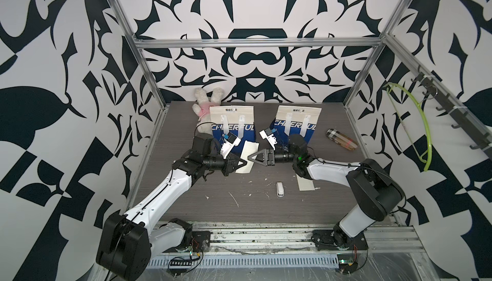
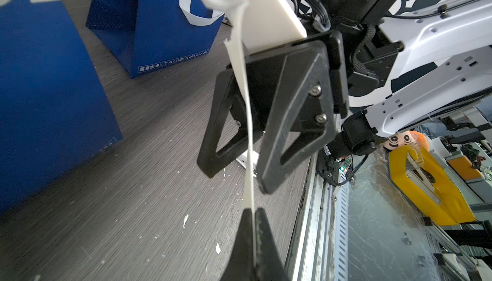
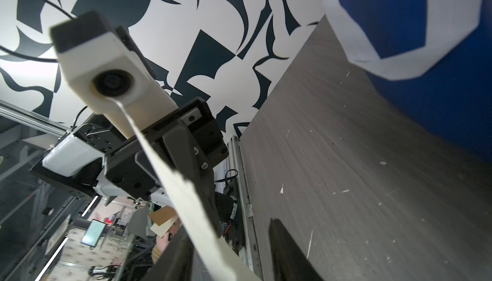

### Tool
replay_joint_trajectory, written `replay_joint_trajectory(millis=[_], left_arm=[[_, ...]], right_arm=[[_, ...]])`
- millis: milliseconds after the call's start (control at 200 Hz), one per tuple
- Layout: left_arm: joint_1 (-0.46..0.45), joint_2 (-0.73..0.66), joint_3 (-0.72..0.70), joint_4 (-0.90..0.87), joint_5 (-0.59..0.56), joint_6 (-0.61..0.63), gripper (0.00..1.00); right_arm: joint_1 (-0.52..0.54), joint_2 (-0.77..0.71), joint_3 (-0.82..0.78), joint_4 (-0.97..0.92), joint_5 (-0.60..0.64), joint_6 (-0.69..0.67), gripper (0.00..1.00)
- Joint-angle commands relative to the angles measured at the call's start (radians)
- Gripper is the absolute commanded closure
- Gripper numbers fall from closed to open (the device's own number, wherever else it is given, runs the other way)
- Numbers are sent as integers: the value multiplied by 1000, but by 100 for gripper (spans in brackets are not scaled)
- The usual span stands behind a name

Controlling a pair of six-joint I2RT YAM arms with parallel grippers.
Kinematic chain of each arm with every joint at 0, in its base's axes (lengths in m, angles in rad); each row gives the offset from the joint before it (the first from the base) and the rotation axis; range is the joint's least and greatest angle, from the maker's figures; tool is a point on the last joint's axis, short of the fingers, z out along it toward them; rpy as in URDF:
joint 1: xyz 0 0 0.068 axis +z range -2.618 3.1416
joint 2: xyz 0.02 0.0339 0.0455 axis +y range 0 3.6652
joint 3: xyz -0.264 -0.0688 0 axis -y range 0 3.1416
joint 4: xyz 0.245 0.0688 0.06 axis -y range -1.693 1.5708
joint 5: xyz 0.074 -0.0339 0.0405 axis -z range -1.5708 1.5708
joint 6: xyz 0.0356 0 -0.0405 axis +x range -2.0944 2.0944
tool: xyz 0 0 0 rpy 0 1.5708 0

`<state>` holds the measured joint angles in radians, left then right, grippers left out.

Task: Staple the receipts to the bags
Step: Pick up the receipt from the center of the board, then adjust the takeout bag at the center of the board.

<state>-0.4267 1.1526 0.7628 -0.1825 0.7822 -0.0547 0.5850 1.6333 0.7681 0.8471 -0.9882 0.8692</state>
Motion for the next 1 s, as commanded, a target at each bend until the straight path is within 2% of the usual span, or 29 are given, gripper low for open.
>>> replay_joint_trajectory(millis=[0,130,160,195,275,285,305,320,340,375,390,405,505,630,715,835,915,995], left_arm=[[-1,-15,-32,0,-6,-10,100],[0,-21,-45,9,-33,-16,100],[-1,-17,-43,8,-36,-16,100],[0,-9,-42,8,-44,-17,100],[0,7,-28,14,-70,-25,100],[0,11,-26,15,-75,-27,96],[2,14,-19,14,-91,-35,77],[2,15,-12,10,-112,-45,53],[3,17,-1,-1,-138,-51,33],[6,13,31,-44,-180,-27,19],[8,9,48,-70,-202,-10,5],[9,3,64,-91,-225,10,1],[59,-69,133,-120,-340,87,0],[200,-88,230,-50,-357,155,0],[271,1,361,-116,-325,278,0],[368,188,539,-251,-164,439,0],[386,285,632,-323,-130,535,0],[393,349,673,-315,-110,591,0]], right_arm=[[-2,-29,44,104,8,9,63],[-2,-35,49,70,-1,-10,78],[-2,-36,51,62,-3,-13,85],[-2,-38,53,53,-2,-16,100],[-1,-42,60,34,3,-31,100],[-1,-43,62,28,4,-35,100],[-2,-44,68,17,7,-41,100],[-1,-45,73,3,9,-49,100],[-2,-49,81,-16,14,-62,100],[-1,-58,101,-70,25,-99,100],[-2,-63,111,-109,31,-120,100],[-1,-70,126,-152,39,-145,100],[0,-110,249,-508,113,-386,100],[-1,-108,383,-705,141,-539,100],[-2,-79,471,-795,141,-591,100],[-3,-65,510,-824,147,-617,100],[-6,-67,517,-846,145,-630,100],[-12,-75,517,-866,144,-644,100]])
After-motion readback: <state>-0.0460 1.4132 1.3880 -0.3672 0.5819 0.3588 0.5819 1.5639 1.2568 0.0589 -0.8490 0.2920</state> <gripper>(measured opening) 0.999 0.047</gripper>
